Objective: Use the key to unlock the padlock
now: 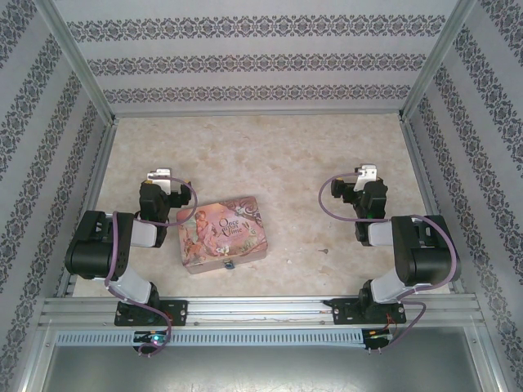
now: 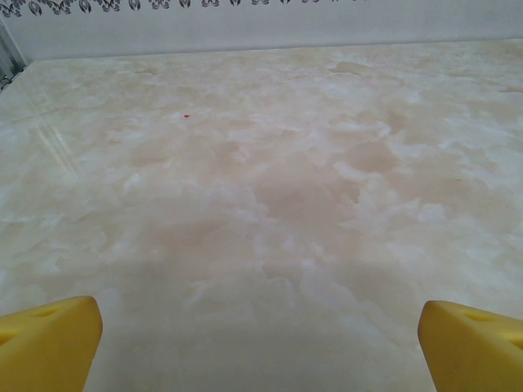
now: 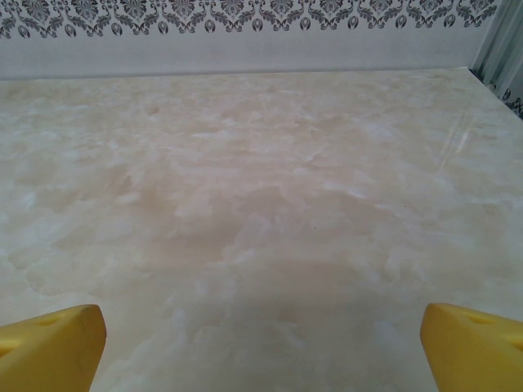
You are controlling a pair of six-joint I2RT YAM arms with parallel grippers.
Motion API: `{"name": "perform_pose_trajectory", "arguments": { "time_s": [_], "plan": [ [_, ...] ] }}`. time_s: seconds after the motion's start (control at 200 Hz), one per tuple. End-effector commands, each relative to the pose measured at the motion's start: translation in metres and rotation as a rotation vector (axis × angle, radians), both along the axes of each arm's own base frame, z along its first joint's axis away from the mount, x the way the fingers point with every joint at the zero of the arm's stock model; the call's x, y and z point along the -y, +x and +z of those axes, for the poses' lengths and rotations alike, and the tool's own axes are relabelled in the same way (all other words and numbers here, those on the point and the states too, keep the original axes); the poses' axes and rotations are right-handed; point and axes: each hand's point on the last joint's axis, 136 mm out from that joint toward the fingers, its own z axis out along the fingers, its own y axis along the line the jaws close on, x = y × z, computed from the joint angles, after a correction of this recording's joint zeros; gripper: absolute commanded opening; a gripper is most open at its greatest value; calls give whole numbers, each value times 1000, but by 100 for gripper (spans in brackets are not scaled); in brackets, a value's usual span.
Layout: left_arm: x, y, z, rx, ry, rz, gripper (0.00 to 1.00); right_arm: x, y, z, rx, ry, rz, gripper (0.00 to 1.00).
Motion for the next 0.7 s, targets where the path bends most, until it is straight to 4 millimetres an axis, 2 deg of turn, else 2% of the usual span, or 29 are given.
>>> {"name": "perform_pose_trajectory", "arguments": {
  "time_s": [0.0,0.215,0.43,0.54,0.62,0.695],
  "plan": [
    [-8,-1,7,29,-13,42,99,1,4,12,34,-1,-14,98],
    [-13,-10,33,58,-9,72,99,4,-3,30,48,1,-31,99],
    [-25,-31,77,31,-92,183,99,-1,-22,57,-14,91,-34,98],
    [-27,-50,96,-54,-221,253,99,-21,-36,74,-73,223,40,98],
    [-21,-71,98,-153,-305,273,99,-39,-48,85,-135,352,94,98],
    [-19,-99,92,-279,-378,335,99,-60,-62,83,-255,475,157,98]
  ]
}}
